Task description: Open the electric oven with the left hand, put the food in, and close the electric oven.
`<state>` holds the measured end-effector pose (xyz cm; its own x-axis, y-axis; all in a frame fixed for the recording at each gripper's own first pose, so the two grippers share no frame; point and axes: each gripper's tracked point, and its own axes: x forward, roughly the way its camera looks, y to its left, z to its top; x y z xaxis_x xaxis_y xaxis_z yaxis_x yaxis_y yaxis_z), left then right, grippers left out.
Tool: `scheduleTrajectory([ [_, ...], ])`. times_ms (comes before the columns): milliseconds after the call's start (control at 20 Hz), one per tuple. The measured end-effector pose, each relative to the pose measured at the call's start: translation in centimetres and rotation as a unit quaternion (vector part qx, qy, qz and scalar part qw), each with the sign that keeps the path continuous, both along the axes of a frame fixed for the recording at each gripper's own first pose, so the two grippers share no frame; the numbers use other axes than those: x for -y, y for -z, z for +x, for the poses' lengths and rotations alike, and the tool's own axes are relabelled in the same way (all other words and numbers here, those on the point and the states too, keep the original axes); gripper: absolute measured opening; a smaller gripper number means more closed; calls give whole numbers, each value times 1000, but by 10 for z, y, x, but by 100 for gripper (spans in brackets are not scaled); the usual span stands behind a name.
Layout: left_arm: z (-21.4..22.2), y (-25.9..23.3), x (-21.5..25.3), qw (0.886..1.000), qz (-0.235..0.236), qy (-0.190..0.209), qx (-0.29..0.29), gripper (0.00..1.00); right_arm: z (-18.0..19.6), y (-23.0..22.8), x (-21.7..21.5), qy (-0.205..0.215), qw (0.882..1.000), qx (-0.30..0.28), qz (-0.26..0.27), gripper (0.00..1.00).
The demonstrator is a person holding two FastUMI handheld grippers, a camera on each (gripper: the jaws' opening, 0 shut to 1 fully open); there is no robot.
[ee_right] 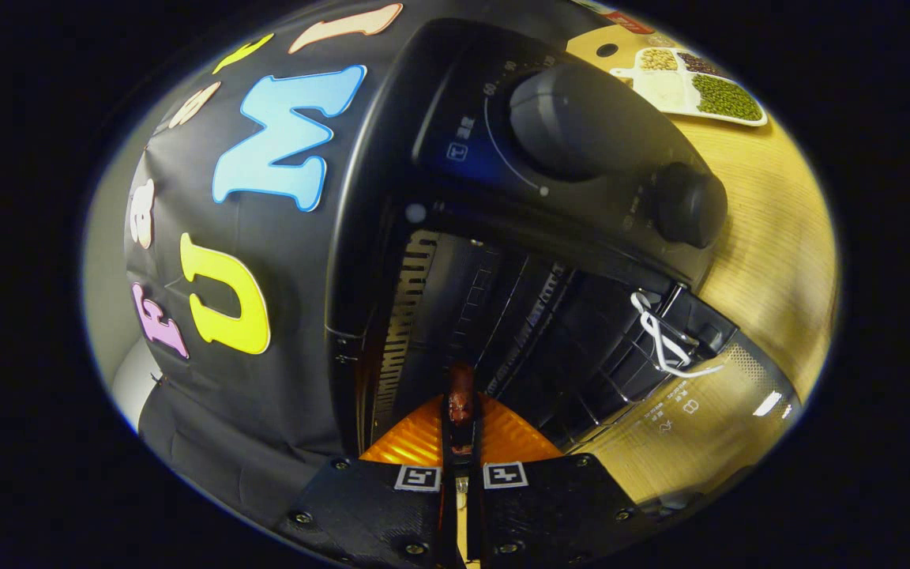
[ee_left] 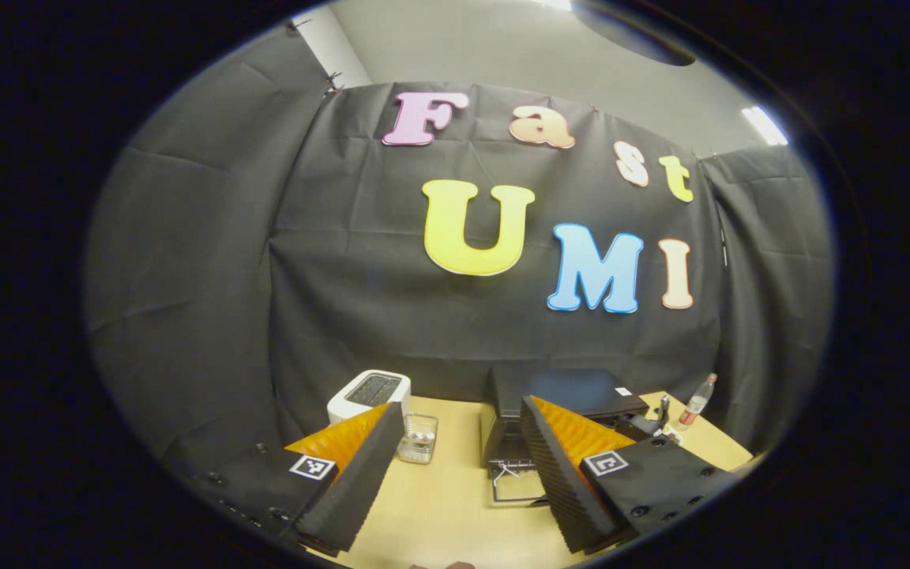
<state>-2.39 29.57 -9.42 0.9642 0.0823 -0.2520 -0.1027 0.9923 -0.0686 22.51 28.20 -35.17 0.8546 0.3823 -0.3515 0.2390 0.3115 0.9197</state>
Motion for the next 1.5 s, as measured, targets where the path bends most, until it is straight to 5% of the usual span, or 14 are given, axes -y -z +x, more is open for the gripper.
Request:
scheduleTrajectory([
  [450, 9, 6, -9, 1000, -10, -4, -1, 98, 11, 24, 3, 32, 999, -34, -15, 7],
  [600, 12, 5, -3, 1000, -17, -3, 3, 100, 7, 22, 9, 34, 998, -49, -31, 23],
  [800, 16, 5, 7, 1000, -16, -1, 8, 98, 1, 13, 16, 16, 994, -40, -103, 66],
  [900, 17, 6, 14, 1000, -18, 0, 8, 100, -7, 8, 18, 0, 991, -42, -126, 76],
  [1200, 22, 18, 41, 1000, -16, 5, 6, 98, -40, -18, 42, -41, 969, -7, -245, 80],
  [1500, 22, 43, 85, 1000, -14, 14, -4, 100, -83, -92, 91, -67, 931, 79, -349, 80],
])
